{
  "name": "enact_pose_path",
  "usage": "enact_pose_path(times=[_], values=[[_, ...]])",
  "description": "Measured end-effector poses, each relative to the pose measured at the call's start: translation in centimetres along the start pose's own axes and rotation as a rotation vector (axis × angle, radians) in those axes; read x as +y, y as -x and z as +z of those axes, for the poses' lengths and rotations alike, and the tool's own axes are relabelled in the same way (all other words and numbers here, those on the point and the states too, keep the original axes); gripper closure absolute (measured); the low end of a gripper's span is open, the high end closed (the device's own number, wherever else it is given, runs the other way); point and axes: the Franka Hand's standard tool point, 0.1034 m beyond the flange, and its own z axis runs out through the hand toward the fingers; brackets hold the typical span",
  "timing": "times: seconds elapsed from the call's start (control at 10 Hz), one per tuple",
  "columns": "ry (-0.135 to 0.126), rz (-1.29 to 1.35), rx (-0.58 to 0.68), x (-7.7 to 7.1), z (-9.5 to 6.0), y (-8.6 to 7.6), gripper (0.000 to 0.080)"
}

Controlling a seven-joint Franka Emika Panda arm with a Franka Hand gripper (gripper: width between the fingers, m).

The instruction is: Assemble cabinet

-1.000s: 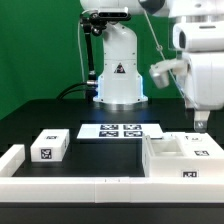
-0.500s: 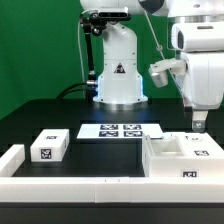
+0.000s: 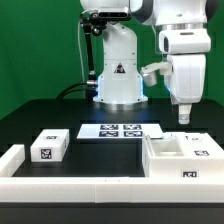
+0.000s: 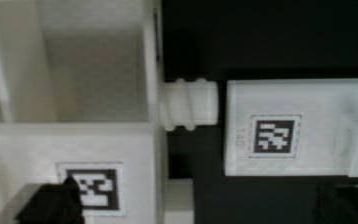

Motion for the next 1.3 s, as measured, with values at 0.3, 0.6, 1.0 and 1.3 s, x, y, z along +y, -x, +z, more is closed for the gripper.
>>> enact_pose_path(times=[0.3,0.6,1.0,1.3], values=[[-0.012,0.001,-0.005,-0.1,0.1,0.2,0.0150],[-0.043,0.075,-0.014,-2.9,0.7,-1.1,0.0150],[-0.033,0.049,0.019,-6.0,2.3,-1.6,0.0150],[-0.045,0.042,0.020,-6.4,2.8,-1.1,0.0150]])
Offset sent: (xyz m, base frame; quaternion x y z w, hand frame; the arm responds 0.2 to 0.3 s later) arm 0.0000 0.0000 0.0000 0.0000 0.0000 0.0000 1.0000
